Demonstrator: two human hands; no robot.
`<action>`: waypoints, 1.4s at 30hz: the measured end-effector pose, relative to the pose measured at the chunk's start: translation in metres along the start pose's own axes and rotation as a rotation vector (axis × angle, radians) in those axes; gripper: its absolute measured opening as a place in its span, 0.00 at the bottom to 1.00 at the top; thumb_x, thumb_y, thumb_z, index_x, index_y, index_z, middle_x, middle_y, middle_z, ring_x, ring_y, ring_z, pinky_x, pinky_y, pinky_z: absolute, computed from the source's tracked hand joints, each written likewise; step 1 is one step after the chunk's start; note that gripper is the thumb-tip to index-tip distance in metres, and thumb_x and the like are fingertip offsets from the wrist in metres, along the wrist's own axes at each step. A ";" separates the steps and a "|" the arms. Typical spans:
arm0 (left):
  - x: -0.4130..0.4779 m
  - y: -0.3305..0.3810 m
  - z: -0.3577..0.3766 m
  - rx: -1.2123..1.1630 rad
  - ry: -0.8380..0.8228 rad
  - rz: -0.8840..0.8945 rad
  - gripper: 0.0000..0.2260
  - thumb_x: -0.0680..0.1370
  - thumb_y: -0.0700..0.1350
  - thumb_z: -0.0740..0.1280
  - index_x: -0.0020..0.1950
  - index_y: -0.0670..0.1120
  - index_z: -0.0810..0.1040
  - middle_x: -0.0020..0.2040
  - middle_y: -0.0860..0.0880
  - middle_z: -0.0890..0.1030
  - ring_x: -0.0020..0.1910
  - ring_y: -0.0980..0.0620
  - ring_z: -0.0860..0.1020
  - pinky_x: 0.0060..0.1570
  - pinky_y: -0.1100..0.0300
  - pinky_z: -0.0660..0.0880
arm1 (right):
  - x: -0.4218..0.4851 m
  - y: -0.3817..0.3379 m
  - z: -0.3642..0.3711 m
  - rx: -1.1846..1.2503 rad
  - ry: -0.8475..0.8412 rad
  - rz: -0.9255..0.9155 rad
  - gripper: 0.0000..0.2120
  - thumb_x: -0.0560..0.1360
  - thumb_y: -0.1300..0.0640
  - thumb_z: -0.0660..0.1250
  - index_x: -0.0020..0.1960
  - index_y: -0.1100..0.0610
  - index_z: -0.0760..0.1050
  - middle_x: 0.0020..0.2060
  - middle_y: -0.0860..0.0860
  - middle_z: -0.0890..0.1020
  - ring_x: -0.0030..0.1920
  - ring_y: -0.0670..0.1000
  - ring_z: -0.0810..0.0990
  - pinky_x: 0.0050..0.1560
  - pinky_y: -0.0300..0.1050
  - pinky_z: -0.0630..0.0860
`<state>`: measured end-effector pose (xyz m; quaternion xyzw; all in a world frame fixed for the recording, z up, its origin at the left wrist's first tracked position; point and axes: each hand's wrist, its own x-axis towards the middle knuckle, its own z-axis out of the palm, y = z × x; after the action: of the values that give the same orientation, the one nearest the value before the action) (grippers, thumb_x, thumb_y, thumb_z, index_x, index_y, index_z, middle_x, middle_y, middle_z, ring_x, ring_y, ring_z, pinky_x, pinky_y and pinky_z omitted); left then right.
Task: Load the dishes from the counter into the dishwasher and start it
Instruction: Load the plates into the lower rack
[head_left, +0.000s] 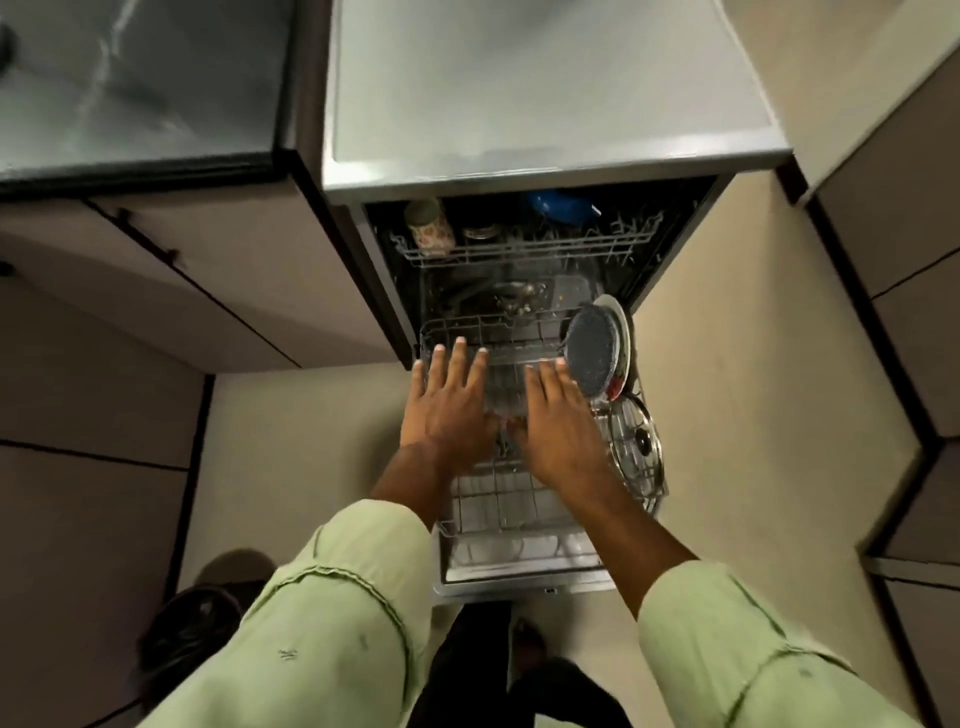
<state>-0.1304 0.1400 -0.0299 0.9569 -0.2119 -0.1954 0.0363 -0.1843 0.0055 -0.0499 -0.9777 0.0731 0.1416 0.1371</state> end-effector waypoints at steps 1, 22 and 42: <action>-0.009 0.002 -0.007 -0.005 0.028 -0.004 0.37 0.81 0.61 0.59 0.82 0.48 0.42 0.81 0.44 0.41 0.80 0.43 0.40 0.78 0.44 0.41 | -0.005 -0.004 -0.005 -0.014 0.013 -0.019 0.36 0.82 0.43 0.56 0.80 0.59 0.44 0.79 0.58 0.47 0.79 0.57 0.41 0.78 0.53 0.46; -0.234 -0.063 -0.123 0.145 0.450 -0.329 0.33 0.82 0.59 0.53 0.82 0.49 0.44 0.82 0.43 0.44 0.80 0.41 0.43 0.77 0.42 0.43 | -0.108 -0.133 -0.134 -0.067 0.346 -0.476 0.35 0.81 0.37 0.50 0.80 0.57 0.49 0.79 0.56 0.50 0.79 0.55 0.43 0.78 0.53 0.45; -0.282 -0.283 -0.180 0.094 0.561 -0.509 0.34 0.82 0.60 0.54 0.82 0.49 0.43 0.82 0.44 0.43 0.80 0.42 0.42 0.77 0.43 0.41 | -0.061 -0.373 -0.140 -0.117 0.424 -0.702 0.35 0.81 0.36 0.48 0.80 0.54 0.48 0.80 0.55 0.49 0.79 0.53 0.41 0.77 0.52 0.40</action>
<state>-0.1845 0.5125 0.1942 0.9958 0.0421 0.0816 -0.0009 -0.1385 0.3268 0.1895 -0.9569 -0.2462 -0.1142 0.1032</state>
